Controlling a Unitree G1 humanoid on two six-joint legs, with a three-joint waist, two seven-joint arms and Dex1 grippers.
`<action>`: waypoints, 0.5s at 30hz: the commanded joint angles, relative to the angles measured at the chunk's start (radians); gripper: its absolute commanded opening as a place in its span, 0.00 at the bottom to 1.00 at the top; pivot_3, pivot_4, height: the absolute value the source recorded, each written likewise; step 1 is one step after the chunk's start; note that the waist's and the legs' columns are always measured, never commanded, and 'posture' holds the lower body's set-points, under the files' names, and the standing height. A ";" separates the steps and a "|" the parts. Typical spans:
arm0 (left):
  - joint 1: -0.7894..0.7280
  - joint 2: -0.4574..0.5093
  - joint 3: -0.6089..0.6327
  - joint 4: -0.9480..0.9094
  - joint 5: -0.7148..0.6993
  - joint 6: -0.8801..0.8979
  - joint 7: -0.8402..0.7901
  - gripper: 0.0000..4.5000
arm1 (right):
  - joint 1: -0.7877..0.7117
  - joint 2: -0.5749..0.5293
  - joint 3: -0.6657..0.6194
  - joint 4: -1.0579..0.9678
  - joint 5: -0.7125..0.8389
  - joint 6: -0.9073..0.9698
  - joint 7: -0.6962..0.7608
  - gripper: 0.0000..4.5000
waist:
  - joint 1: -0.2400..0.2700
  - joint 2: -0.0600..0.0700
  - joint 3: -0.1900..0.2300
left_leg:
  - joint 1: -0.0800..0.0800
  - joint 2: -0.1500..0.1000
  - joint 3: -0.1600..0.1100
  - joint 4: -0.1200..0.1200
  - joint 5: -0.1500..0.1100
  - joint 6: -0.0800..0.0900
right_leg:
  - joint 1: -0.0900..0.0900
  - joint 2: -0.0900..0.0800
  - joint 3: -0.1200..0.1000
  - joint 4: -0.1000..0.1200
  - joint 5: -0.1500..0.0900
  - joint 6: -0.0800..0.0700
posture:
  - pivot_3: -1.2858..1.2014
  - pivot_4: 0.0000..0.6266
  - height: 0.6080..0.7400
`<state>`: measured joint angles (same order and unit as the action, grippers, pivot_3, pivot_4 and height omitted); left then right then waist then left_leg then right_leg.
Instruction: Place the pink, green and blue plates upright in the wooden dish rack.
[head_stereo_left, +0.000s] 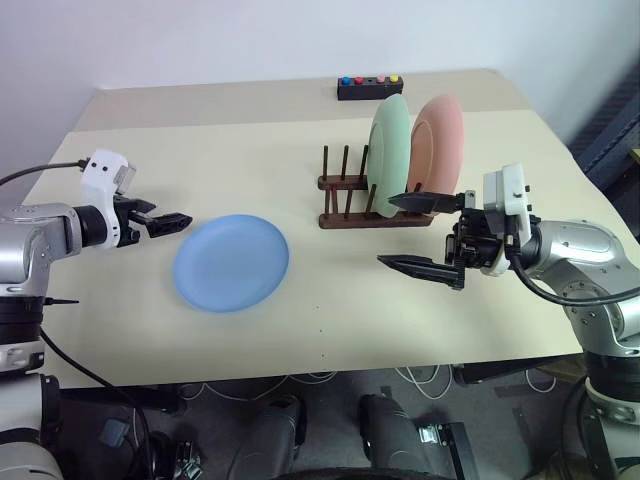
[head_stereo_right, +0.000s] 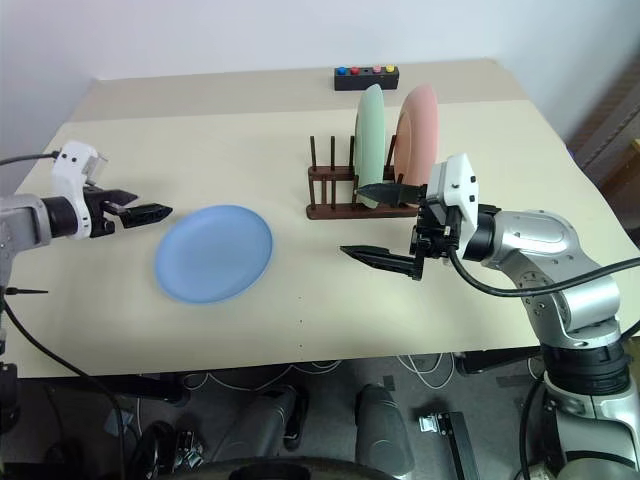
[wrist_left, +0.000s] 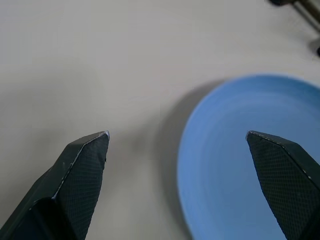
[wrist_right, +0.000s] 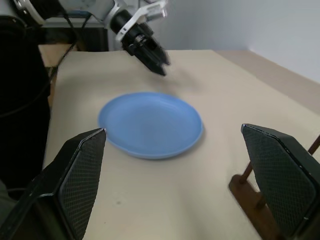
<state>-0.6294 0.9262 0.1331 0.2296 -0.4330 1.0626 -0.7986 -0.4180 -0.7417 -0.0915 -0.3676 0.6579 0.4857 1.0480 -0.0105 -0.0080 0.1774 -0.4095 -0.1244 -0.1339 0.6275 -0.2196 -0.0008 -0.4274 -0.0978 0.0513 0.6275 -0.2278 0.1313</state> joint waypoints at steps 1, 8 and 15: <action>-0.019 0.004 0.011 0.030 -0.006 0.091 0.022 1.00 | -0.030 0.012 0.000 0.007 -0.025 -0.045 -0.004 0.98 | -0.002 0.000 0.000 | 0.000 0.000 0.000 0.000 0.000 0.000 | 0.000 0.000 0.000 0.000 0.000 0.000 | 0.52 0.24 1.00; -0.009 -0.069 0.034 -0.003 -0.056 0.225 0.053 1.00 | -0.040 0.029 0.015 0.040 -0.073 -0.088 -0.011 0.98 | -0.002 0.000 0.000 | 0.000 0.000 0.000 0.000 0.000 0.000 | 0.000 0.000 0.000 0.000 0.000 0.000 | 0.52 0.24 1.00; -0.079 -0.026 -0.057 0.078 -0.028 0.344 0.051 1.00 | -0.033 0.037 0.016 0.047 -0.090 -0.107 -0.025 0.98 | -0.003 -0.001 0.000 | 0.000 0.000 0.000 0.000 0.000 0.000 | -0.001 0.000 0.000 0.001 0.000 0.000 | 0.52 0.24 1.00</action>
<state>-0.6759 0.8650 0.0845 0.2912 -0.4685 1.3900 -0.7405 -0.4399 -0.7124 -0.0598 -0.3085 0.5668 0.4018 1.0288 -0.0132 -0.0087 0.1775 -0.4095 -0.1243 -0.1344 0.6271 -0.2197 -0.0014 -0.4281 -0.0975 0.0513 0.6281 -0.2278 0.1312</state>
